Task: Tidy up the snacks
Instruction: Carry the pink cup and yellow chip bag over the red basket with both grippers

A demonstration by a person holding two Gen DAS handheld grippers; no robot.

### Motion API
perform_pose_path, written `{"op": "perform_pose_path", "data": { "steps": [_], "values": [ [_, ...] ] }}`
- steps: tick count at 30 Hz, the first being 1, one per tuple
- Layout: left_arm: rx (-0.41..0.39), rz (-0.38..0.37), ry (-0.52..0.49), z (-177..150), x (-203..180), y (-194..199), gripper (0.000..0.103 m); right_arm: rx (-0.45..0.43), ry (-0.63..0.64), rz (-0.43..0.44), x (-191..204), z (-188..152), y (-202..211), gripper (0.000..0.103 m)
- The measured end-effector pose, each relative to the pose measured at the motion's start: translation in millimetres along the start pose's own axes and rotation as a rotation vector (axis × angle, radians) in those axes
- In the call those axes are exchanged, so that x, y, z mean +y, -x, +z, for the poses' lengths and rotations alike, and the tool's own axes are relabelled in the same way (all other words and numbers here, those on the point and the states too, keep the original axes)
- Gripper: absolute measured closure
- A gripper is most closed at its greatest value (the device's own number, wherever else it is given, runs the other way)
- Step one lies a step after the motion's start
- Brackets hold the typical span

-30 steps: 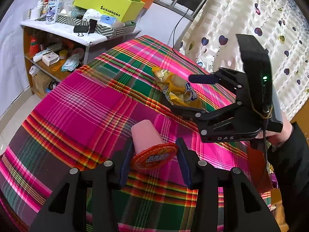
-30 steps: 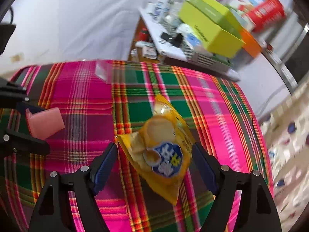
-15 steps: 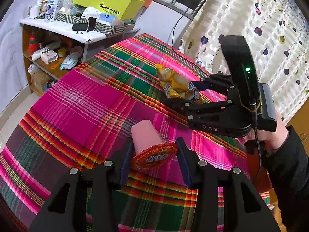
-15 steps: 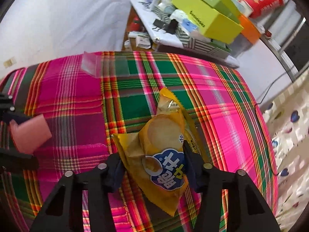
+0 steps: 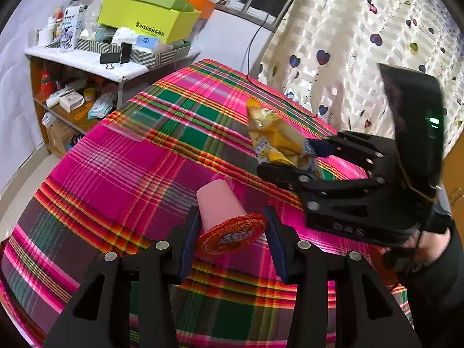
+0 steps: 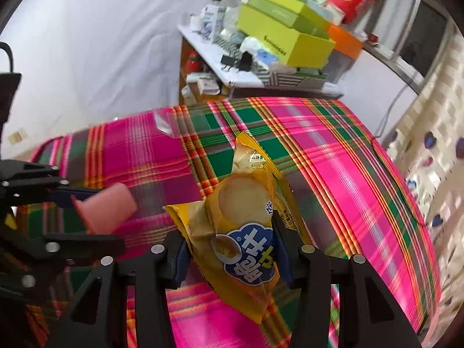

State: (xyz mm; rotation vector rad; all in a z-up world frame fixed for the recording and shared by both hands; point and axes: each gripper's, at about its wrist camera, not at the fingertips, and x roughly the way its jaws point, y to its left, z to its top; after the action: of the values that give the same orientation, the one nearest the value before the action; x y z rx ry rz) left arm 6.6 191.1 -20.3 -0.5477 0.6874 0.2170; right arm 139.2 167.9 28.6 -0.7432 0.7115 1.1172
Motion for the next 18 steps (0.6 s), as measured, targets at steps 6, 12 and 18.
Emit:
{"op": "perform_pose_path", "data": {
  "steps": [6,12,18],
  "values": [
    [-0.013,-0.009,-0.041,-0.1,-22.3,7.8,0.058,-0.049,-0.094,-0.022,4.0,-18.8,45.3,0.056],
    [-0.021,-0.034,-0.094,-3.6,-51.3,17.7,0.058,-0.089,-0.168,-0.06,6.8,-41.8,85.5,0.056],
    [-0.029,-0.066,-0.15,-7.2,-82.1,25.3,0.058,-0.132,-0.236,-0.102,0.3,-68.6,126.4,0.056]
  ]
}}
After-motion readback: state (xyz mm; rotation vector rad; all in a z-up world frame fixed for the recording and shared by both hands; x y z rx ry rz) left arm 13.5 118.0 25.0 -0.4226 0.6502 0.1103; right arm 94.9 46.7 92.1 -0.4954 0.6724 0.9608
